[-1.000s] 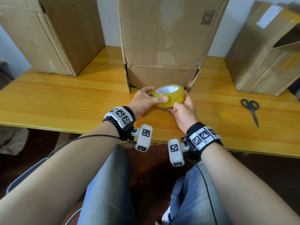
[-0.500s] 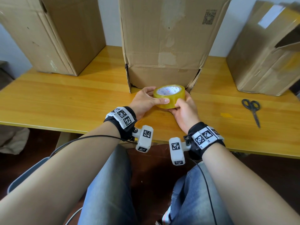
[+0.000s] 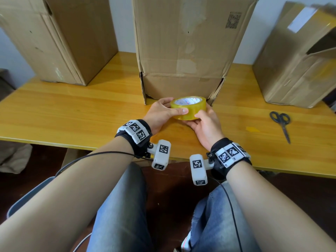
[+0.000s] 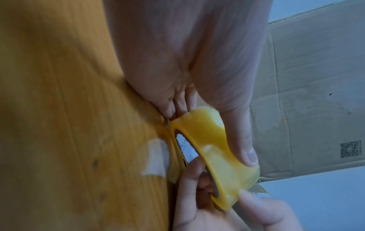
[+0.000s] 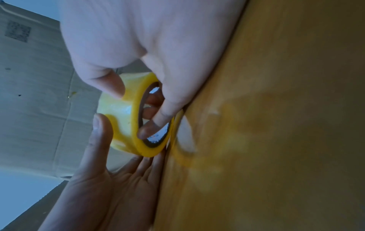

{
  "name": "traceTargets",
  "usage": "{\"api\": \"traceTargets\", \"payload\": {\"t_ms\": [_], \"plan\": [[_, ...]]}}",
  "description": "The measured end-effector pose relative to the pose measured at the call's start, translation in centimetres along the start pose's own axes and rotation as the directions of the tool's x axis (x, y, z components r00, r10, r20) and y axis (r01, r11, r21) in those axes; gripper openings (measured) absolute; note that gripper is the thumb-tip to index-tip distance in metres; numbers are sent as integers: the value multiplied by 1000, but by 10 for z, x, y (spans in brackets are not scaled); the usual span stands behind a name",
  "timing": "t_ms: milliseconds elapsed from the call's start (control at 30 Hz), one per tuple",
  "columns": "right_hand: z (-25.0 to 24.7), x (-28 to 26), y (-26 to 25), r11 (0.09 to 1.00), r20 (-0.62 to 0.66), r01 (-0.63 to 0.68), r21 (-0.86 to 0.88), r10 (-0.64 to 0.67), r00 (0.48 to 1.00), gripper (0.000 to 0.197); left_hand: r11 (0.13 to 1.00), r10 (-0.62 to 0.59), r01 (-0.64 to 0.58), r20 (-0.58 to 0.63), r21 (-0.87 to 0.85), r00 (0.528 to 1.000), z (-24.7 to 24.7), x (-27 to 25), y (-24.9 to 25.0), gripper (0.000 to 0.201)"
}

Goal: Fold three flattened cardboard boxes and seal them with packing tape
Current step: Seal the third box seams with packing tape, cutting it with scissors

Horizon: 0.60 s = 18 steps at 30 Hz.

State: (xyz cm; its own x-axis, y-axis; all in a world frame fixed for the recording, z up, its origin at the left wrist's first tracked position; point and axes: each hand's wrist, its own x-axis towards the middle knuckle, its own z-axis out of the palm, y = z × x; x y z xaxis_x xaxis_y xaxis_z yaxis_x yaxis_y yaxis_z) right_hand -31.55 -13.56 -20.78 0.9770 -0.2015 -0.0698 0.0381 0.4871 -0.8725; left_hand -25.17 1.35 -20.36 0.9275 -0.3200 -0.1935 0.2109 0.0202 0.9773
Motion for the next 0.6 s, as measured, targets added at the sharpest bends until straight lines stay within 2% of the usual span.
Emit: {"api": "traceTargets", "payload": {"t_ms": [133, 233, 300, 433, 500, 533, 600], "plan": [[1, -1, 2, 1000, -15, 2, -18, -2, 1000, 64, 1000, -9, 8, -17, -9, 1000, 0, -1, 2, 92], [4, -3, 1, 999, -48, -14, -31, 12, 999, 55, 998, -29, 27, -35, -50, 999, 0, -5, 5, 96], [8, -5, -2, 993, -72, -25, -118, 17, 997, 49, 997, -42, 39, -50, -63, 998, 1, -9, 9, 93], [14, -7, -13, 945, -196, -100, -311, 39, 980, 63, 993, -71, 66, -42, -98, 997, -2, -20, 14, 56], [13, -8, -21, 864, -251, -40, -503, -102, 963, 59, 994, -84, 80, -48, -75, 995, -1, -23, 16, 69], [13, -9, -25, 787, -226, 24, -616, -206, 952, 51, 995, -90, 86, -68, -57, 994, -2, -24, 18, 73], [15, -10, -34, 620, -64, 191, -761, -364, 929, 32, 993, -119, 115, -115, -37, 986, -6, -28, 26, 62]]}}
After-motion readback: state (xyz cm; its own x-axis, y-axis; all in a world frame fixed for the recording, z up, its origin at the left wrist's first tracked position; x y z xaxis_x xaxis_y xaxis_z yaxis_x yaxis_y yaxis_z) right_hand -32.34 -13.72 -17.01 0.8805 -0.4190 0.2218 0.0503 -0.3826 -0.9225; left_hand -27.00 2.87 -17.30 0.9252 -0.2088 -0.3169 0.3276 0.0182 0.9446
